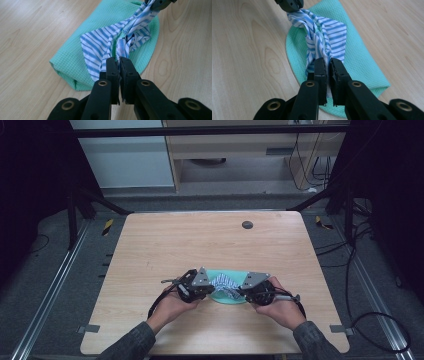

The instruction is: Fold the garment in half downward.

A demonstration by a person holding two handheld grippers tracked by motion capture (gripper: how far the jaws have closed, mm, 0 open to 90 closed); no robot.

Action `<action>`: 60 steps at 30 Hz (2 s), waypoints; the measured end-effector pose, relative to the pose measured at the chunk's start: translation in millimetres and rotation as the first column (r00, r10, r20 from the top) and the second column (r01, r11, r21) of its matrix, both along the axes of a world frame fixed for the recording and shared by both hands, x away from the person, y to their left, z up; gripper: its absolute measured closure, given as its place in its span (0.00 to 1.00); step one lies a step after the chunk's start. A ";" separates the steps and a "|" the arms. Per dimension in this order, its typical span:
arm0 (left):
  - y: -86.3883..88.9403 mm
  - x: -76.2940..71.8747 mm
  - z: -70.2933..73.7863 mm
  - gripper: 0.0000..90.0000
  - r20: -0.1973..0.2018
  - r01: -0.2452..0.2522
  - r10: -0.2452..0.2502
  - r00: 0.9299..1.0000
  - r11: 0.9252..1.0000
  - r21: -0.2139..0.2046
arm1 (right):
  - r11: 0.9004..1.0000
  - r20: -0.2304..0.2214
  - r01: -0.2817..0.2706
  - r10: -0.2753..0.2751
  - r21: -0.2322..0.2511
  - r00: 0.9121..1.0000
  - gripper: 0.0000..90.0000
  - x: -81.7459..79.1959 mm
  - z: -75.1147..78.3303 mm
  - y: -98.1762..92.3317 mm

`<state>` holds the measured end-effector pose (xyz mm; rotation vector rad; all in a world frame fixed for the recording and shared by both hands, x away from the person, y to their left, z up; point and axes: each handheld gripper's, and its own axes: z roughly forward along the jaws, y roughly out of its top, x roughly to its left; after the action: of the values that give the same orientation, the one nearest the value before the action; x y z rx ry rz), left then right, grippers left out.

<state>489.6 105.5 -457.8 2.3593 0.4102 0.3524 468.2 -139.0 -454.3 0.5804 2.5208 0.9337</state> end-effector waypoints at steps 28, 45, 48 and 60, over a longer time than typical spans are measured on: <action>7.1 -22.5 -22.0 0.98 -0.040 0.061 -0.058 0.997 0.997 0.054 | 0.997 -0.049 -0.065 0.062 -0.044 0.997 0.95 -27.7 -26.5 2.0; 9.9 -31.0 -24.3 0.97 -0.073 0.063 -0.062 0.995 0.998 0.015 | 0.994 -0.040 -0.065 0.062 -0.084 0.997 0.94 -32.1 -30.7 2.8; 12.6 -32.8 -21.7 0.96 -0.077 0.053 -0.053 0.996 0.999 -0.012 | 0.996 -0.042 -0.053 0.050 -0.069 0.998 0.90 -32.7 -29.3 0.9; 17.3 -46.5 -21.5 0.93 -0.103 0.063 -0.067 0.992 0.997 -0.042 | 0.998 -0.058 -0.043 0.040 -0.045 0.998 0.76 -43.6 -27.0 -7.8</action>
<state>443.1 122.8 -479.3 2.3536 0.3850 0.1903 424.7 -146.7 -481.3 0.5501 2.6069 0.8832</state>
